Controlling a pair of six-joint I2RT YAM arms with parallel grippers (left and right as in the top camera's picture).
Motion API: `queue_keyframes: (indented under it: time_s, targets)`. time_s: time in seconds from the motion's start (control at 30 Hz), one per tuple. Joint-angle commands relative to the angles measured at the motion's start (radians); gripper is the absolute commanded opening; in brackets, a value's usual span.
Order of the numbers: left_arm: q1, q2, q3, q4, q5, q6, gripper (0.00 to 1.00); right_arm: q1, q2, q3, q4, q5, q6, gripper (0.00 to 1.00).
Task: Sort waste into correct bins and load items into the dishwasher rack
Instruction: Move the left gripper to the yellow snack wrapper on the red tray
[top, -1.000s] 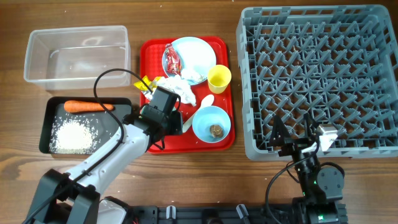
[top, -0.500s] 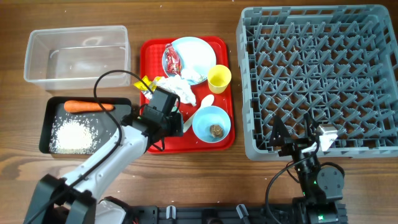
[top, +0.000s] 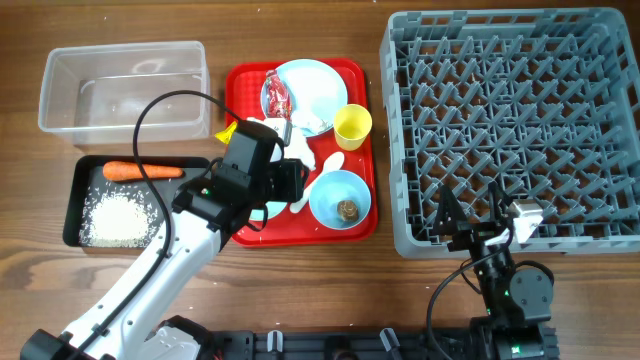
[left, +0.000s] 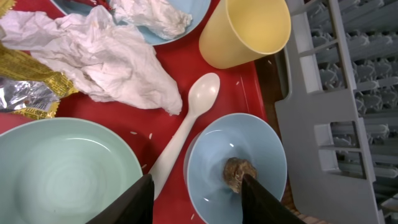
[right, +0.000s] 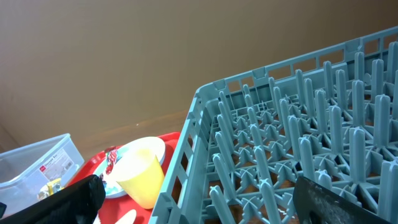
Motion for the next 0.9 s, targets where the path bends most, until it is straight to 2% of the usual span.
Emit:
queue_keyframes:
  time_s: [0.0, 0.03, 0.13, 0.27, 0.4, 0.47, 0.67, 0.7, 0.77, 0.87]
  targets:
    - [-0.005, -0.010, 0.018, 0.006, 0.039, 0.030, 0.46, 0.003, -0.007, -0.001, 0.003, 0.013, -0.007, 1.00]
    - [-0.005, -0.009, 0.017, 0.005, 0.056, 0.030, 0.51, 0.003, -0.007, -0.001, 0.003, 0.013, -0.008, 1.00]
    - [-0.005, -0.009, 0.017, -0.003, 0.103, 0.030, 0.76, 0.003, -0.007, -0.001, 0.003, 0.013, -0.008, 1.00]
    - [-0.005, -0.009, 0.017, 0.002, 0.112, 0.027, 0.77, 0.003, -0.007, -0.001, 0.003, 0.013, -0.008, 1.00]
    - [-0.005, -0.009, 0.017, 0.048, 0.104, 0.012, 0.71, 0.003, -0.007, -0.001, 0.003, 0.013, -0.007, 1.00]
    - [-0.003, -0.009, 0.018, 0.072, 0.045, -0.029, 0.70, 0.003, -0.007, -0.001, 0.003, 0.013, -0.008, 1.00]
    - [-0.002, -0.009, 0.055, 0.103, -0.130, -0.033, 0.66, 0.003, -0.007, -0.001, 0.003, 0.013, -0.007, 1.00]
    - [-0.002, -0.009, 0.069, 0.103, -0.158, -0.029, 0.67, 0.003, -0.007, -0.001, 0.003, 0.013, -0.007, 1.00]
    - [-0.002, -0.008, 0.113, 0.106, -0.229, -0.002, 0.80, 0.003, -0.007, -0.001, 0.003, 0.013, -0.008, 1.00]
    - [-0.002, -0.008, 0.142, 0.144, -0.315, 0.004, 0.80, 0.003, -0.007, -0.001, 0.003, 0.013, -0.007, 1.00]
